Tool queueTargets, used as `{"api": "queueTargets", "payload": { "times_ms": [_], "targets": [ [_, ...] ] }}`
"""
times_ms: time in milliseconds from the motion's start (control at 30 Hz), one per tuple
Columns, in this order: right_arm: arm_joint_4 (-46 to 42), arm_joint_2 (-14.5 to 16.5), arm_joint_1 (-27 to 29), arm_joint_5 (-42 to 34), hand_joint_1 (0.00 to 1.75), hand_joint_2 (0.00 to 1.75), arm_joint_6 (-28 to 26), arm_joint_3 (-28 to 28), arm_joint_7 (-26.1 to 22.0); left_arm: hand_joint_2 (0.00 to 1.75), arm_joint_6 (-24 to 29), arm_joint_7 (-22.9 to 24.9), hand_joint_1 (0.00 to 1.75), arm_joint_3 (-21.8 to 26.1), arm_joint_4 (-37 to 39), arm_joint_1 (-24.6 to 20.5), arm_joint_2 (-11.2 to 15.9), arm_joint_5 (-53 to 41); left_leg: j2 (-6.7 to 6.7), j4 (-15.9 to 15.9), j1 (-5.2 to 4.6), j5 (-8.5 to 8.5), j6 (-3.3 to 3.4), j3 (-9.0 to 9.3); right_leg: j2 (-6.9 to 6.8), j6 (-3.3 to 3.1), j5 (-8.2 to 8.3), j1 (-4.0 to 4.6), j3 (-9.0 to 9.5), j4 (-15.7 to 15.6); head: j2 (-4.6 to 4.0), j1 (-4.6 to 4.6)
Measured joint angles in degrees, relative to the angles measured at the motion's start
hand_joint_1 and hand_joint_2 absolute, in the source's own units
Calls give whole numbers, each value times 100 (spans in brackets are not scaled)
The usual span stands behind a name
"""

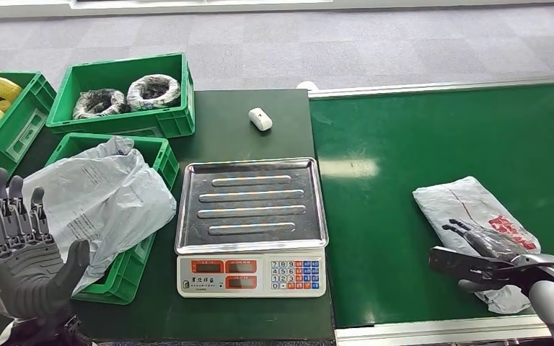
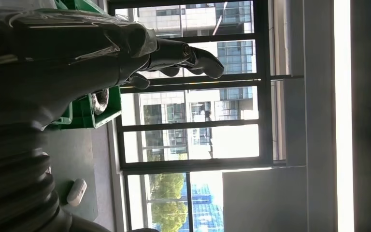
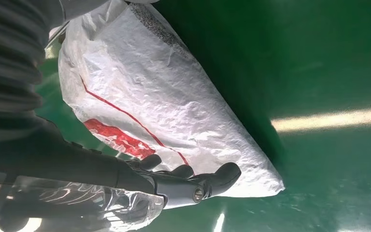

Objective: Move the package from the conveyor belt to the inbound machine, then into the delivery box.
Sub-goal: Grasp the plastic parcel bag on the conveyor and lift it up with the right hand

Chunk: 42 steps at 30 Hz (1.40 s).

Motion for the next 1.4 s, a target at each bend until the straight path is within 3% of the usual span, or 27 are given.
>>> {"api": "queueTargets", "payload": {
  "times_ms": [167, 333, 500, 700, 933, 1133, 1400],
  "targets": [
    [-225, -39, 63, -37, 0, 175, -6, 139, 30, 175, 5, -4, 0, 3, -2, 0, 11, 0, 0, 0, 0, 0, 0, 0, 0, 0, 0, 0, 1, 0, -1, 0],
    [-210, -128, -72, 322, 0, 175, -319, 226, 783, 175, 84, -61, 0, 7, -2, 78, 22, -17, 2, 0, -1, 0, 0, 2, 1, 0, 0, -2, 0, 0, 1, 1],
    [-93, -197, -215, 468, 0, 175, -455, 292, 944, 175, 110, -71, 0, 7, -2, 132, 27, -36, -1, 1, -1, 0, 0, 1, 0, 0, 0, -2, 0, 0, 1, 1],
    [592, -106, -508, 1745, 0, 175, -1269, 291, 1991, 175, 203, -72, 0, -14, 3, 123, 19, -102, 0, 1, -1, 0, 0, 4, 1, 0, 0, -1, -1, -1, 0, 2],
    [2018, 187, -838, 2502, 0, 175, -1987, 241, 1891, 175, 234, -34, 0, -81, 21, 53, -15, -108, 4, 1, -1, 0, 0, 1, 1, 0, 0, -1, 1, 0, -1, -1],
    [3123, 514, -1472, 3223, 0, 175, -2728, 242, 2002, 175, 296, -30, 0, -92, -32, 122, -33, -123, 21, 0, 1, 0, 0, 5, 6, -1, 0, 2, -1, 0, 0, 0],
    [3748, 977, -1707, 3474, 0, 175, -2973, 307, 1913, 175, 362, -44, 0, -92, -42, 101, -23, -23, 17, 0, 1, 1, -1, 4, 5, 0, 0, 2, 0, 1, 1, -1]
  ]
}}
